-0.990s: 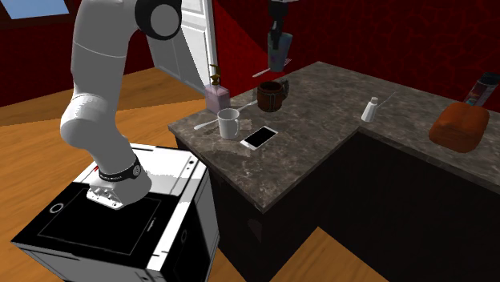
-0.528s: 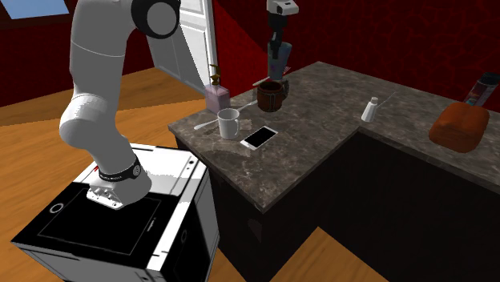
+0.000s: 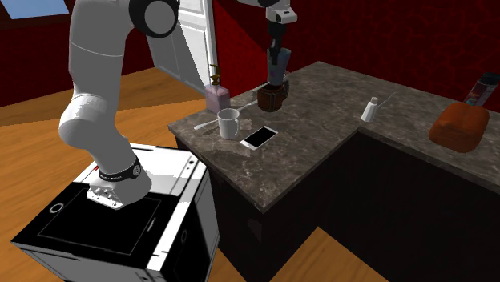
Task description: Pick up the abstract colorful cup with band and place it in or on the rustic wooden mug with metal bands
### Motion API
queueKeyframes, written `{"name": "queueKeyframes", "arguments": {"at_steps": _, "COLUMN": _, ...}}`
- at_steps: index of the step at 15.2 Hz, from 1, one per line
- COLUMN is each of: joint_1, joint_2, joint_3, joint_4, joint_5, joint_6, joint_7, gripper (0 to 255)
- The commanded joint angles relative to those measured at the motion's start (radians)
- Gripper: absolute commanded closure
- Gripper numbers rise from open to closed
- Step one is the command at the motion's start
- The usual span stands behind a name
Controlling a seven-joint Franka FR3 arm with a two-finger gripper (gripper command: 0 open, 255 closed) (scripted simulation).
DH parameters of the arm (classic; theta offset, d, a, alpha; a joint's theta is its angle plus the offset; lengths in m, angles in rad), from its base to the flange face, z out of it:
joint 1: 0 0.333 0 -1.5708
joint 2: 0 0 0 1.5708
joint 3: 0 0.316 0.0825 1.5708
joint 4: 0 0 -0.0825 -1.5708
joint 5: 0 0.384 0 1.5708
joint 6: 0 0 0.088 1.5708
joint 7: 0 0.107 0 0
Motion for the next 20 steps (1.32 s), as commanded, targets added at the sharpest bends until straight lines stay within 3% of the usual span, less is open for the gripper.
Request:
{"name": "queueKeyframes", "arguments": {"at_steps": 1, "joint_1": 0.000, "joint_2": 0.001, "joint_3": 0.000, "joint_4": -0.004, "joint_5": 0.001, "joint_6": 0.001, "joint_7": -0.001, "gripper": 255}}
{"name": "queueKeyframes", "arguments": {"at_steps": 4, "joint_1": 0.000, "joint_2": 0.001, "joint_3": 0.000, "joint_4": -0.004, "joint_5": 0.001, "joint_6": 0.001, "joint_7": 0.000, "gripper": 255}}
{"name": "queueKeyframes", "arguments": {"at_steps": 5, "joint_1": -0.001, "joint_2": 0.001, "joint_3": 0.000, "joint_4": -0.004, "joint_5": 0.001, "joint_6": 0.001, "joint_7": -0.001, "gripper": 0}}
{"name": "queueKeyframes", "arguments": {"at_steps": 10, "joint_1": 0.000, "joint_2": 0.001, "joint_3": 0.000, "joint_4": -0.004, "joint_5": 0.001, "joint_6": 0.001, "joint_7": 0.000, "gripper": 0}}
{"name": "queueKeyframes", "arguments": {"at_steps": 14, "joint_1": 0.011, "joint_2": 0.002, "joint_3": 0.003, "joint_4": 0.126, "joint_5": 0.002, "joint_6": -0.127, "joint_7": -0.006, "gripper": 0}}
{"name": "queueKeyframes", "arguments": {"at_steps": 20, "joint_1": 0.011, "joint_2": 0.002, "joint_3": 0.003, "joint_4": 0.126, "joint_5": 0.002, "joint_6": -0.127, "joint_7": -0.006, "gripper": 0}}
